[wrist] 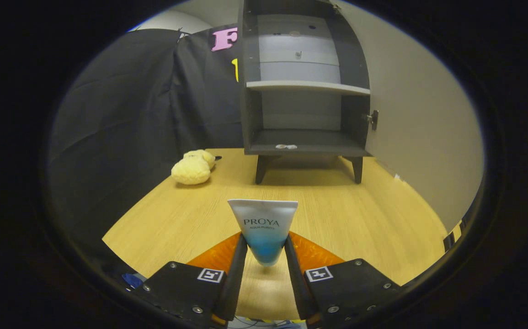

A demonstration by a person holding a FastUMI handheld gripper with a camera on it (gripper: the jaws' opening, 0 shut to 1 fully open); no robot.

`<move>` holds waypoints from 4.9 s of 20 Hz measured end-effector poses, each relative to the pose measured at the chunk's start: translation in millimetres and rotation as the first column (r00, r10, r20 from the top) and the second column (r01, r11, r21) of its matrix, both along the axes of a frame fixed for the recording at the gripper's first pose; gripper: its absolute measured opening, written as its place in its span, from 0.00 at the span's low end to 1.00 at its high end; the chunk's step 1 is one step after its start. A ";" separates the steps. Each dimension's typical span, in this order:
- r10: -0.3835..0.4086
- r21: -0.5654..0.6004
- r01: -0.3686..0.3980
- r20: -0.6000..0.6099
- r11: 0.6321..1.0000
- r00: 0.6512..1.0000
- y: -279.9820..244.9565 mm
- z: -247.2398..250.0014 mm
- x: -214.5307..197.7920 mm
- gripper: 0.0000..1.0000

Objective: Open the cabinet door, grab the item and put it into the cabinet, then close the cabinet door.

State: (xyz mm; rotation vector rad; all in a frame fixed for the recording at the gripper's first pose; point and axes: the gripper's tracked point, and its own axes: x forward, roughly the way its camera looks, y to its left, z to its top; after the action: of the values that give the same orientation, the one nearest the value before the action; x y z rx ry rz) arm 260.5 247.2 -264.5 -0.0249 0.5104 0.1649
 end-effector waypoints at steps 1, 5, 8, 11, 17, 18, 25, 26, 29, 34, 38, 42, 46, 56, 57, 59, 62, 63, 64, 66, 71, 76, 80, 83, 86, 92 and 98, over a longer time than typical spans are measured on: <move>-0.001 -0.001 0.001 0.021 1.000 1.000 -4.4 14.4 6.3 0.50; -0.011 -0.001 0.012 0.110 1.000 0.994 -23.8 80.5 33.5 0.51; -0.021 -0.004 0.022 0.170 1.000 0.985 -38.8 125.5 52.7 0.50; -0.027 -0.004 0.028 0.202 1.000 0.979 -48.2 155.8 68.2 0.50; -0.031 0.010 0.029 0.258 1.000 0.966 -61.3 212.6 103.5 0.50; -0.032 0.014 0.030 0.268 0.999 0.963 -63.0 221.8 110.0 0.50; -0.040 0.049 0.026 0.317 0.998 0.948 -66.1 266.8 164.4 0.50; -0.042 0.054 0.026 0.318 0.998 0.947 -66.7 271.2 173.1 0.50; -0.050 0.085 0.025 0.304 0.996 0.951 -65.9 279.0 202.6 0.50; -0.071 0.126 0.038 0.271 0.991 0.960 -62.1 280.8 252.4 0.50; -0.080 0.132 0.051 0.224 0.990 0.971 -62.6 266.8 285.0 0.50; -0.090 0.139 0.062 0.209 0.988 0.974 -63.3 253.7 308.1 0.50; -0.097 0.101 0.079 0.197 0.992 0.976 -65.9 241.5 327.8 0.50; -0.090 0.053 0.082 0.172 0.995 0.981 -63.3 220.9 341.5 0.53; -0.090 0.048 0.083 0.169 0.995 0.982 -63.5 218.8 342.0 0.54; -0.091 0.046 0.084 0.170 0.995 0.981 -63.1 219.1 341.4 0.57; -0.100 0.047 0.093 0.179 0.995 0.979 -66.0 222.9 339.7 0.65; -0.105 0.046 0.098 0.187 0.994 0.977 -67.5 225.7 338.2 0.75; -0.110 0.043 0.103 0.195 0.994 0.975 -69.2 228.3 336.4 0.80; -0.113 0.042 0.106 0.212 0.993 0.971 -70.8 234.6 330.5 0.89; -0.099 0.054 0.089 0.249 0.995 0.963 -73.6 252.5 298.6 0.94; -0.090 0.057 0.076 0.302 0.995 0.949 -80.5 275.0 242.7 0.93; -0.080 0.038 0.071 0.335 0.997 0.939 -85.1 286.6 197.2 0.93; -0.082 0.041 0.072 0.353 0.997 0.932 -89.2 293.4 163.8 0.93; -0.082 0.051 0.068 0.367 0.996 0.927 -92.8 296.6 131.2 0.93; -0.079 0.051 0.064 0.384 0.997 0.920 -103.2 301.9 70.4 0.93; -0.092 0.059 0.074 0.404 0.995 0.910 -124.8 308.6 14.1 0.93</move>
State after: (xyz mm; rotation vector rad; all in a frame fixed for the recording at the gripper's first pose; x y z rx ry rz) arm 274.6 122.4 44.0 0.0048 0.0894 0.0826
